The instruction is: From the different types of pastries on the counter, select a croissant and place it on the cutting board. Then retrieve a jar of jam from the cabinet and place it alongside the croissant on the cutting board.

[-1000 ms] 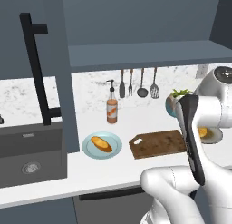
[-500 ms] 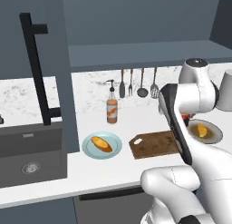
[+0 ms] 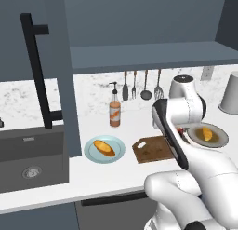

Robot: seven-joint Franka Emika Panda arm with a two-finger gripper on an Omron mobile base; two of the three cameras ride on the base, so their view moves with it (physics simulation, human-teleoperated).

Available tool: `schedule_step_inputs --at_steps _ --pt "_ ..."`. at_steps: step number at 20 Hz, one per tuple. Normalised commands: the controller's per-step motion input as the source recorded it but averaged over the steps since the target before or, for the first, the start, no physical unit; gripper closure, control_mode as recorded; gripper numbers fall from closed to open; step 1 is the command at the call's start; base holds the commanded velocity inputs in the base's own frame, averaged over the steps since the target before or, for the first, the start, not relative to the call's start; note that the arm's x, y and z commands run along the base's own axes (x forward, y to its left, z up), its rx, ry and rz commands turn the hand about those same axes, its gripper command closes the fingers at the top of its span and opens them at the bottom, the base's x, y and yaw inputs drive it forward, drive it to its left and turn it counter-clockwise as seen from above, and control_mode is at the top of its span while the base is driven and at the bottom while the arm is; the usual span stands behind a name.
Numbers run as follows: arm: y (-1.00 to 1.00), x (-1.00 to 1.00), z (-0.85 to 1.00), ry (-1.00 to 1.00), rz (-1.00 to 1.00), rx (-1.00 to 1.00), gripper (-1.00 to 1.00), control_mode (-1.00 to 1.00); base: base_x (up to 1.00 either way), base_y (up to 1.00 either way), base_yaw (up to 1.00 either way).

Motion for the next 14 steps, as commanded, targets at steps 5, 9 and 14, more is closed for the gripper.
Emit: schedule_step_inputs --at_steps 5,9,14 --pt "0.02 0.31 -0.51 -0.10 0.00 0.00 1.00 -1.00 0.00 0.00 0.00" --pt "0.03 0.60 -0.09 0.00 0.00 0.00 1.00 -1.00 0.00 0.00 0.00" --pt "0.00 0.29 0.00 0.02 0.00 0.00 1.00 -1.00 0.00 0.00 0.00"
